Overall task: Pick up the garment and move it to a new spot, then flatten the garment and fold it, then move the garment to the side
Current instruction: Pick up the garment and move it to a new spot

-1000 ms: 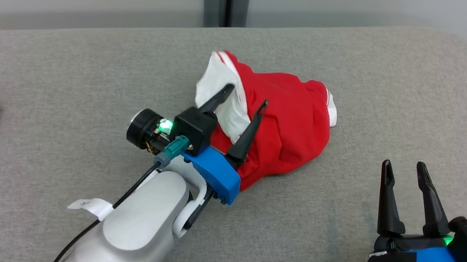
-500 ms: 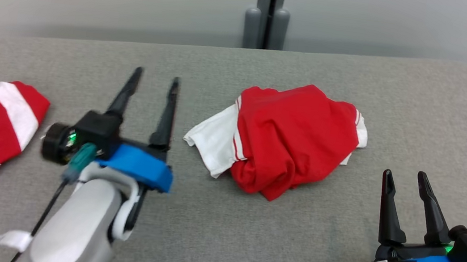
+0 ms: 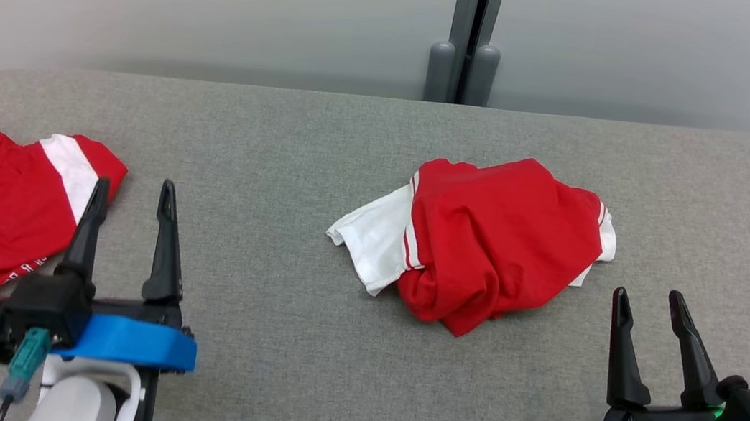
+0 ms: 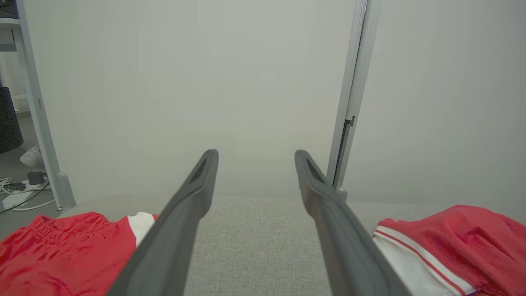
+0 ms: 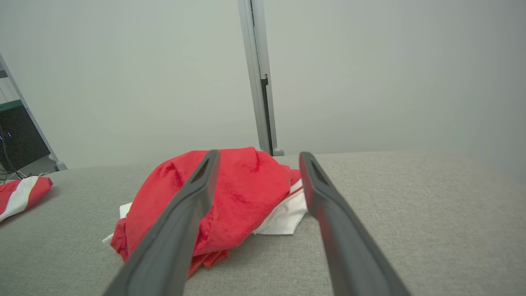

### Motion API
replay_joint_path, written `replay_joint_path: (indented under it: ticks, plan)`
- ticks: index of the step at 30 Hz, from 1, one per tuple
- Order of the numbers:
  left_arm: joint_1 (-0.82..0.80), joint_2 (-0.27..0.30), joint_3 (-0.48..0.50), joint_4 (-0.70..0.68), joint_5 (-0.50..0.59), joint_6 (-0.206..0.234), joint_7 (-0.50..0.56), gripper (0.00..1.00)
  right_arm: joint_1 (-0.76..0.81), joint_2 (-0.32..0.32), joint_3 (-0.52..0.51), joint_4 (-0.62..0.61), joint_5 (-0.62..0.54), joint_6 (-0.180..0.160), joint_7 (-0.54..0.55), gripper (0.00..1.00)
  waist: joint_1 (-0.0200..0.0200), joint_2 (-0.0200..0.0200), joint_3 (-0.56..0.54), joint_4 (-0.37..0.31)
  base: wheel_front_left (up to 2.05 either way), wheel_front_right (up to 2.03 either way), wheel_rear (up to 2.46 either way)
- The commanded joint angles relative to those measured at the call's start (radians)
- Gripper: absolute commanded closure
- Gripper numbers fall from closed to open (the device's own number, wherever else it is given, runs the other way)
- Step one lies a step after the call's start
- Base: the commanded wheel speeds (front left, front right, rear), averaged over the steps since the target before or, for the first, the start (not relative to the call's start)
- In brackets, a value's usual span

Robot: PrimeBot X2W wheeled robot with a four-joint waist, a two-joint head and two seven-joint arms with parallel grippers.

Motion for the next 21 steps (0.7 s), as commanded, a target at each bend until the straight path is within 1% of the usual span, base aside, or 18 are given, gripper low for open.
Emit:
replay_joint_path:
  ticks: [1, 10, 21]
  plan:
    - [0.033, -0.01, 0.02, -0.012, 0.016, -0.009, -0.003, 0.0, 0.016, 0.0, -0.003, -0.003, -0.004, 0.002, -0.004, 0.0, 0.0, 0.0, -0.005, 0.002, 0.0, 0.0, 0.0]
    - [0.136, -0.064, 0.104, -0.019, 0.067, -0.05, -0.003, 0.0, 0.036, 0.0, -0.005, 0.009, -0.012, 0.002, -0.003, 0.0, 0.0, 0.0, -0.025, 0.012, 0.0, 0.0, 0.0]
    - [0.15, -0.099, 0.155, 0.012, 0.123, -0.096, -0.003, 0.0, 0.051, 0.0, -0.004, 0.013, -0.016, 0.002, 0.008, 0.0, 0.0, 0.0, -0.038, 0.008, 0.0, 0.0, 0.0]
